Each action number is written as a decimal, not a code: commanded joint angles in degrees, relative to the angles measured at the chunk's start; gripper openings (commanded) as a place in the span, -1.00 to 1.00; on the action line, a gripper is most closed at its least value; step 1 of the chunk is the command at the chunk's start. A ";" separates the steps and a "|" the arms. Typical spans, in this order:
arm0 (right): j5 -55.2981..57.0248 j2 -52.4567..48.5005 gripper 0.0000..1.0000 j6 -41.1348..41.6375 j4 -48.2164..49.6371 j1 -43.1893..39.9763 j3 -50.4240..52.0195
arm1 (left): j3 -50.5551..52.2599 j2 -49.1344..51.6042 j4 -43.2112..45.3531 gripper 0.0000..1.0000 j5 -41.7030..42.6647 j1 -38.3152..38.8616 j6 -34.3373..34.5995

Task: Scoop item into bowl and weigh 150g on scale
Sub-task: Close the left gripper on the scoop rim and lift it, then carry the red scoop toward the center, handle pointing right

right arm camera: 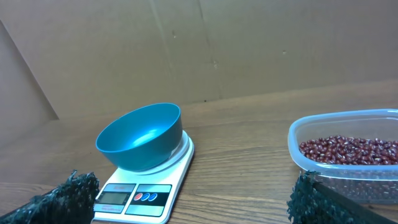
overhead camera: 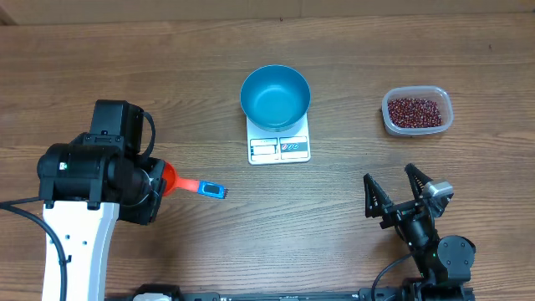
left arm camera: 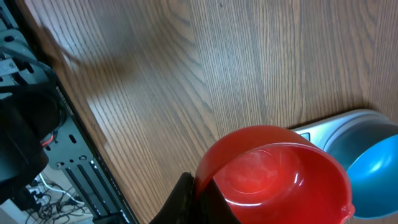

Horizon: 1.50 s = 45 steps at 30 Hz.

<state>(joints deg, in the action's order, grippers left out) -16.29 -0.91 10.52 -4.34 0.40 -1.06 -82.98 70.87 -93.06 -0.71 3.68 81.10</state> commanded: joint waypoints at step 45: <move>0.15 -0.02 1.00 0.37 0.15 -0.13 0.31 | -0.37 13.03 2.12 -0.92 0.74 14.34 22.18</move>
<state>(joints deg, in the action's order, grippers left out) -16.29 -0.91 10.52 -4.34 0.40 -1.06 -82.98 84.03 -90.87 0.19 17.72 99.22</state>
